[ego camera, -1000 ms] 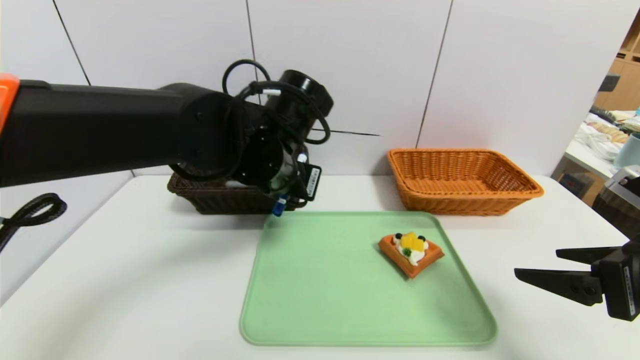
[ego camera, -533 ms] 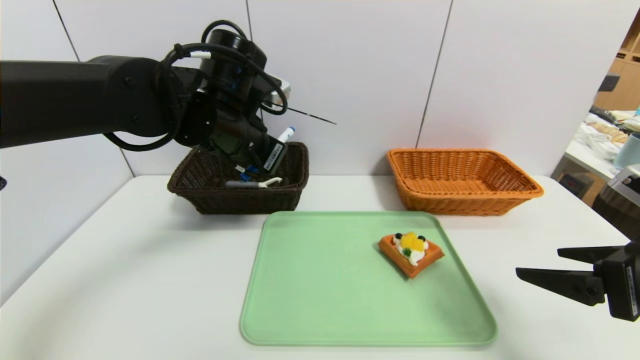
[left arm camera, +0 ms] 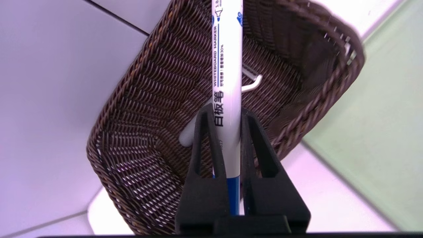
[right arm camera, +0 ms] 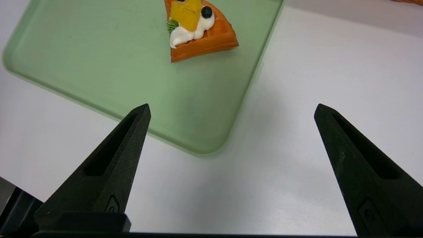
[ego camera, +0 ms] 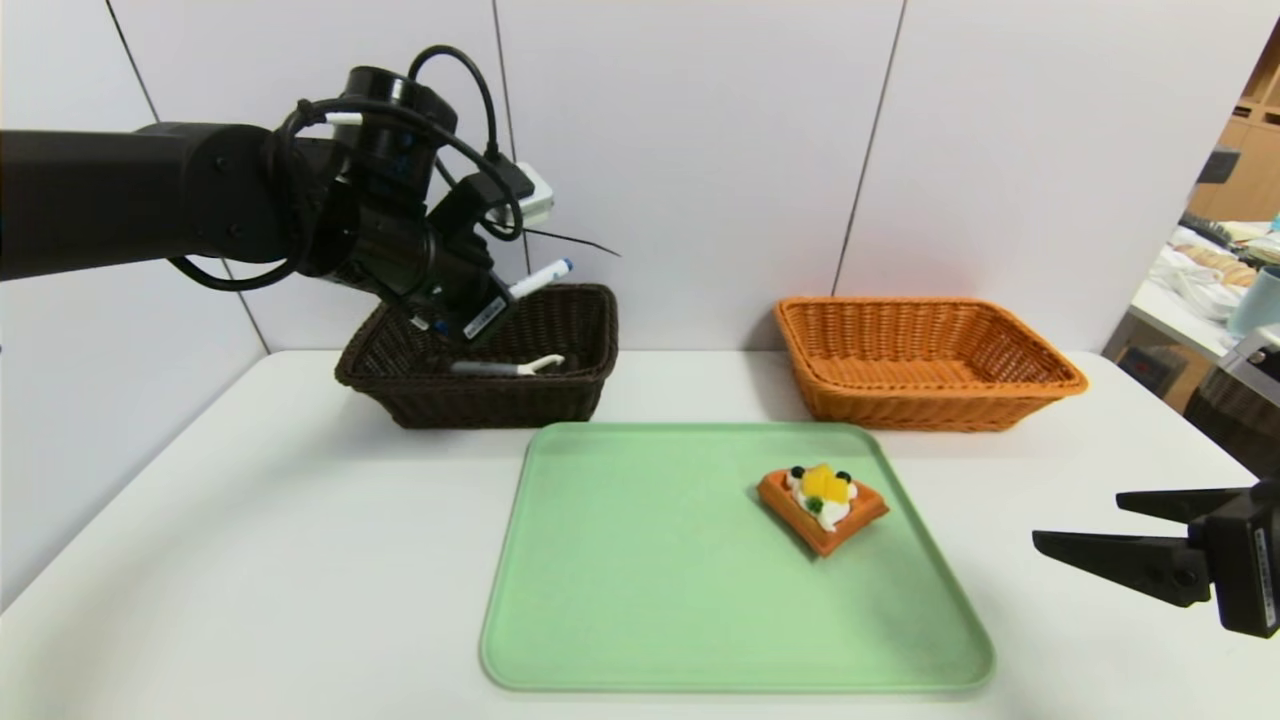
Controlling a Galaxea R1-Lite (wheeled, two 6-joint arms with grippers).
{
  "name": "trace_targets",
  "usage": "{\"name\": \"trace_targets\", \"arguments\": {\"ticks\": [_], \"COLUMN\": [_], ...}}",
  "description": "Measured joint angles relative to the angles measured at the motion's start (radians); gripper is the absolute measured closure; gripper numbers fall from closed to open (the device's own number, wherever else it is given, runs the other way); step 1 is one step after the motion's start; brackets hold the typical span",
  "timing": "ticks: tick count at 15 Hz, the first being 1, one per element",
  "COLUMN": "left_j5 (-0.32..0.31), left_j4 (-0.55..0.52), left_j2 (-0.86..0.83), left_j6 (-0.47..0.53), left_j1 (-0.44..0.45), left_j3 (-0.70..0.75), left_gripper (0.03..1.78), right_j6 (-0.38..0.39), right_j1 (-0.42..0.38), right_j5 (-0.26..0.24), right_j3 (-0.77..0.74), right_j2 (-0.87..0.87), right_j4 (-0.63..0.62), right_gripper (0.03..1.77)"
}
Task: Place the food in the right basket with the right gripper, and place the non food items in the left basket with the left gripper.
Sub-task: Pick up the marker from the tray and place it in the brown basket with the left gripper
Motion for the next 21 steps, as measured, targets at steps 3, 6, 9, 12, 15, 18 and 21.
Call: {"name": "trace_targets", "arguments": {"ticks": [3, 6, 9, 12, 15, 18, 21], "left_j5": [-0.076, -0.149, -0.188, -0.192, -0.193, -0.192, -0.192], "left_j4": [-0.002, -0.002, -0.002, -0.017, -0.038, -0.038, -0.037], "left_j2": [0.026, 0.051, 0.079, 0.121, 0.179, 0.246, 0.291], "left_j6": [0.183, 0.337, 0.469, 0.53, 0.524, 0.507, 0.497], "left_j1": [0.065, 0.126, 0.168, 0.178, 0.18, 0.18, 0.182], "left_j3": [-0.005, -0.01, -0.015, -0.029, -0.086, -0.159, -0.189], "left_gripper": [1.64, 1.64, 1.64, 1.64, 1.64, 1.64, 1.64], "right_j6": [0.0, -0.001, -0.003, -0.003, -0.002, -0.001, -0.001], "right_j1": [0.0, 0.0, 0.001, 0.001, 0.001, 0.001, 0.001], "right_j5": [-0.004, -0.004, -0.002, -0.003, -0.006, -0.008, -0.008], "right_j3": [0.003, 0.004, 0.004, 0.005, 0.009, 0.019, 0.026], "right_j2": [-0.001, 0.0, 0.001, 0.002, 0.002, 0.001, 0.001], "right_j4": [0.001, 0.003, 0.005, 0.005, 0.006, 0.003, 0.001], "right_gripper": [0.09, 0.09, 0.09, 0.09, 0.09, 0.09, 0.09]}}
